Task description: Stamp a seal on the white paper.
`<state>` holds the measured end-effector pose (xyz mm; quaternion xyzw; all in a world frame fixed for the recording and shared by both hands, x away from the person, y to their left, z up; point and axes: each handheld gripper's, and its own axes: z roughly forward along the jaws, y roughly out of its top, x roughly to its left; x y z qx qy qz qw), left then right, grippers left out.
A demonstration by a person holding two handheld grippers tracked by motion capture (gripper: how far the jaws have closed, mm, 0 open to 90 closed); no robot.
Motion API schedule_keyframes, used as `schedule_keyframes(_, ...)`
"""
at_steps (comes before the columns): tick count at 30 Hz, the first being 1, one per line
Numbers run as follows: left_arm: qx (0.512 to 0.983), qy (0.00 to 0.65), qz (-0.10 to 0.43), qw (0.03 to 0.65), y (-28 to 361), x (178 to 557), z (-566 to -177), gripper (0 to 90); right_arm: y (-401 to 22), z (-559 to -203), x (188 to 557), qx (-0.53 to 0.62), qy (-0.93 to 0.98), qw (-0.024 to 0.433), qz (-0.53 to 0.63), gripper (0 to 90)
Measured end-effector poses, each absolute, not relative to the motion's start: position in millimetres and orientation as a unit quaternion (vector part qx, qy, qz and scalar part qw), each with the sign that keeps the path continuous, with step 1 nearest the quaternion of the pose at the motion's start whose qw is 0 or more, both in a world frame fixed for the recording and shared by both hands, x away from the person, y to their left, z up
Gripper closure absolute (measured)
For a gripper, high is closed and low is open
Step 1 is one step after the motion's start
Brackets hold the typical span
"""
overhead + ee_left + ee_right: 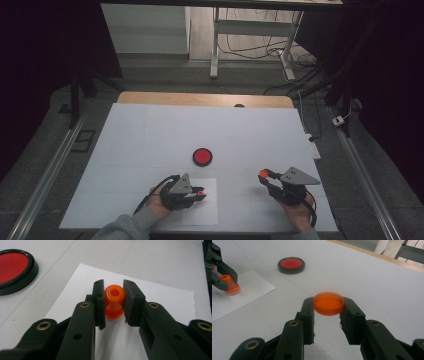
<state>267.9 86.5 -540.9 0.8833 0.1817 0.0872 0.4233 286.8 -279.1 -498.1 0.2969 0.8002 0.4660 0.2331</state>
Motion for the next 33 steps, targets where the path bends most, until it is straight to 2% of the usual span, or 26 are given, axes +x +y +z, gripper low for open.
schedule_keyframes(19, 0.882, 0.183, 0.093, 0.423, 86, 267, -538, 72.4, -280, -497, 287, 0.298, 0.798, 0.235, 0.469, 64.6)
schedule_keyframes(23, 0.859, 0.193, 0.101, 0.463, 92, 267, -523, 72.4, -280, -496, 286, 0.296, 0.797, 0.236, 0.47, 64.6)
schedule_keyframes(33, 0.833, 0.222, 0.093, 0.499, 105, 274, -509, 72.3, -280, -496, 287, 0.297, 0.797, 0.236, 0.47, 64.6)
